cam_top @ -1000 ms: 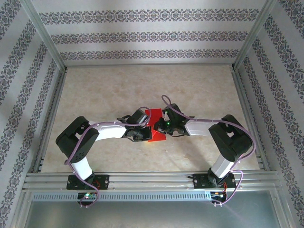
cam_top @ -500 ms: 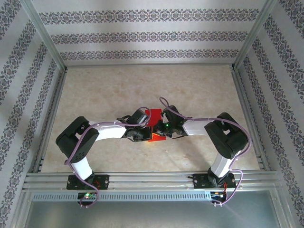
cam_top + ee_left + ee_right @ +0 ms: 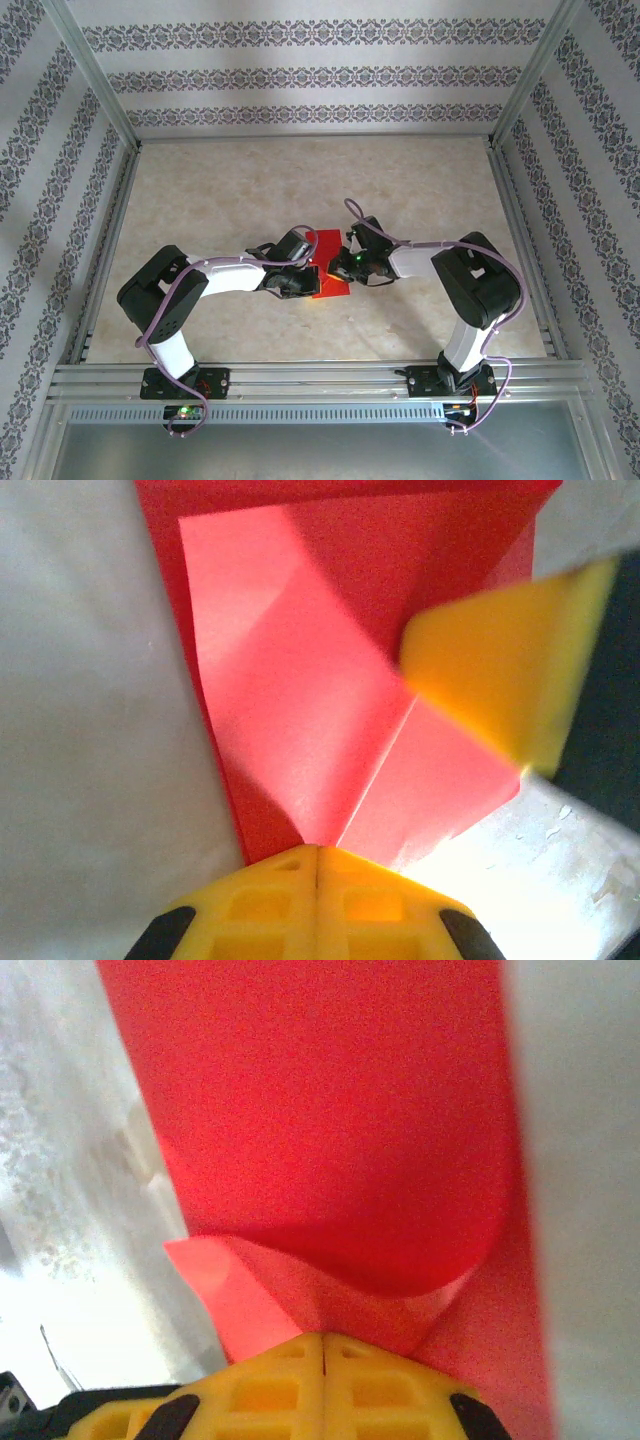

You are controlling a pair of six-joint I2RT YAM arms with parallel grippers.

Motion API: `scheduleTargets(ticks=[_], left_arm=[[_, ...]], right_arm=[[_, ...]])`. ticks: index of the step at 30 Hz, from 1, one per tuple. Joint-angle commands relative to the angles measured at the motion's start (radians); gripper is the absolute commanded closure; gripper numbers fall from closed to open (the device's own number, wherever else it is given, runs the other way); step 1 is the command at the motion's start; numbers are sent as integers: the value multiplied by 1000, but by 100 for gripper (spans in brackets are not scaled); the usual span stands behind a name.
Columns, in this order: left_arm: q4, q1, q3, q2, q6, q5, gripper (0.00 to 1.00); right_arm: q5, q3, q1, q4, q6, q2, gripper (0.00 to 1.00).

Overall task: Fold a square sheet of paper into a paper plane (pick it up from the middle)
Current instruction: Fold the triangle a second time at the center of the table.

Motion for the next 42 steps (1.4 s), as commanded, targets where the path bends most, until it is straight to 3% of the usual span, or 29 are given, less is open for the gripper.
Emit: scheduleTargets(ticks=[1, 9, 16, 25, 32, 42], left_arm=[[-219, 9, -35, 43, 30, -46, 100], [-217, 12, -16, 55, 39, -29, 100], [-197, 12, 36, 47, 49, 3, 100], [-146, 24, 127, -50, 33, 22, 95], [-88, 56, 89, -49, -7, -23, 94], [-36, 78, 135, 33, -25, -68, 94]], right_arm=[[68, 34, -59, -65, -64, 34, 98], [109, 98, -209, -131, -137, 62, 98], [99, 103, -236, -166, -177, -51, 97], [64, -16, -142, -140, -97, -210, 91], [64, -62, -49, -92, 25, -224, 72], [78, -66, -4, -26, 106, -161, 64]])
